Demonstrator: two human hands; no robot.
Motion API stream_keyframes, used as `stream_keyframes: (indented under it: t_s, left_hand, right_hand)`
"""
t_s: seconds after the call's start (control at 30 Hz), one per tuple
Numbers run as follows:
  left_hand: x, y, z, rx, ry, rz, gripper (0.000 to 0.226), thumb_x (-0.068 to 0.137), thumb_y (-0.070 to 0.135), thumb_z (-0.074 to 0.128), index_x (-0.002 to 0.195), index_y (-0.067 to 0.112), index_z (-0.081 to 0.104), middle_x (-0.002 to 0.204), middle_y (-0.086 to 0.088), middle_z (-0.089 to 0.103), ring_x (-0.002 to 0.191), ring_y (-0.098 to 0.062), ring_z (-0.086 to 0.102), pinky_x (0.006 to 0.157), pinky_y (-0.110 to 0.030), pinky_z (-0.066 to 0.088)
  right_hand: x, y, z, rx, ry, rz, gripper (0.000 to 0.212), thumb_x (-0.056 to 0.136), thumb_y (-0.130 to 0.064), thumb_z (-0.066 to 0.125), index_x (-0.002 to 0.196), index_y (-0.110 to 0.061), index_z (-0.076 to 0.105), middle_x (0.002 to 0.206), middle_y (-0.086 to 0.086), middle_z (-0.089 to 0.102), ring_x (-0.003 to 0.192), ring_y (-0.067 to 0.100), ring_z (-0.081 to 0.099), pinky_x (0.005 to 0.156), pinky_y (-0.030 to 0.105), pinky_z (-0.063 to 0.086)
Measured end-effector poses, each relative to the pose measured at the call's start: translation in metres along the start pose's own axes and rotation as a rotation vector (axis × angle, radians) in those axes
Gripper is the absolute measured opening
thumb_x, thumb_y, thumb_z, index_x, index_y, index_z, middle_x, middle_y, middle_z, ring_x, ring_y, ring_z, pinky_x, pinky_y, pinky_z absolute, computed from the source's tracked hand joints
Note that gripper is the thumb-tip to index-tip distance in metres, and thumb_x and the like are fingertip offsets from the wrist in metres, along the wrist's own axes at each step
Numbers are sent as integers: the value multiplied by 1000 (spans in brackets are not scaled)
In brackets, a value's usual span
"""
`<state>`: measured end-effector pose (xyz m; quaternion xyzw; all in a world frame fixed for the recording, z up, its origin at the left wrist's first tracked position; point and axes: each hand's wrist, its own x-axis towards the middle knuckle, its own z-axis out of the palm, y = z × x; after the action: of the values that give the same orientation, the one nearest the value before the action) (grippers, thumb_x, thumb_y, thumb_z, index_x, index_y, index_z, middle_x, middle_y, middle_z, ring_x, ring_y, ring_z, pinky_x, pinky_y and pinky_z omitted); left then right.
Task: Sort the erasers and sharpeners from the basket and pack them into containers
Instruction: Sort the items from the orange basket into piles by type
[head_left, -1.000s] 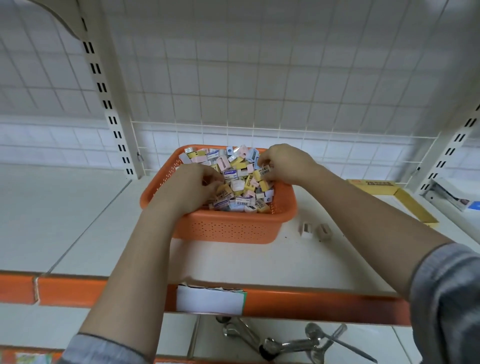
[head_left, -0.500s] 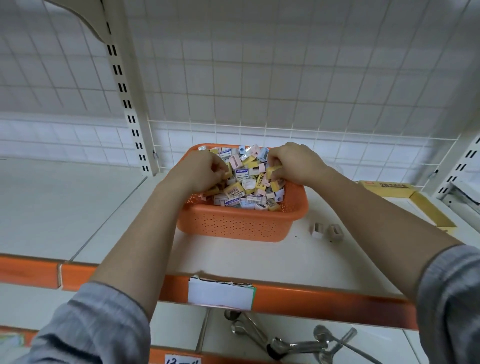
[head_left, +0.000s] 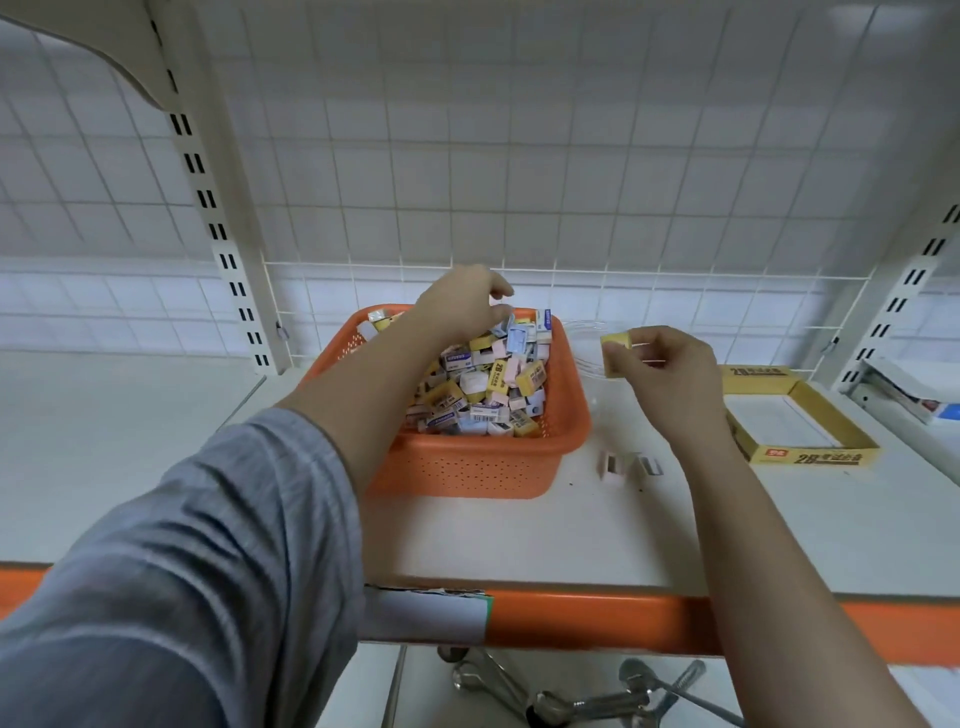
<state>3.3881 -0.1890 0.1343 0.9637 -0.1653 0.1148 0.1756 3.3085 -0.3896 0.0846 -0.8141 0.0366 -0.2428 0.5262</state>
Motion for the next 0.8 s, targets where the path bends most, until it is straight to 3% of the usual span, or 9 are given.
stream_keyframes:
  t_s: [0.1,0.23,0.4,0.57,0.7,0.8]
  left_hand:
    - [15,11,6,14,-46,25,51,91,33,59,137,15,46,139,-2,49,125,-20,47,99,-31,37]
    - [30,18,14,28,-169,60,64,85,31,67,141,16,40,146,-1,42,132,-21,39,106,-35,32]
    - [37,23,22,34,-216,85,60,82,25,71,136,13,48,140,-2,48,128,-20,44,99,-30,35]
    - [37,26,31,91,-154,106,70,75,28,77,136,12,47,128,-7,54,116,-22,52,87,-29,40]
    - [35,25,31,80,-82,114,52,70,28,80,117,15,62,117,-3,55,108,-19,52,82,-30,42]
    - [31,23,30,6,-39,95,35,69,25,81,95,18,59,95,6,54,89,-13,50,66,-23,37]
  right_hand:
    - [-5,8,-10,-10,1,26,9,83,-27,68,86,-20,63,73,-5,70,60,-4,56,57,17,38]
    - [-8,13,-21,-16,5,46,8,84,-27,68,84,-19,64,75,-2,69,76,13,63,60,19,41]
    - [-7,15,-28,20,-1,64,6,83,-26,68,81,-23,63,75,0,71,82,15,65,57,16,42]
    - [-5,14,-31,30,-6,55,10,84,-25,68,77,-26,60,73,-3,70,82,16,66,60,21,43]
    - [-5,14,-31,31,-6,54,12,84,-25,68,76,-26,59,70,-5,68,81,16,66,61,21,42]
    - [-5,12,-31,31,-5,50,13,84,-25,68,75,-27,58,70,-4,69,80,15,64,59,20,41]
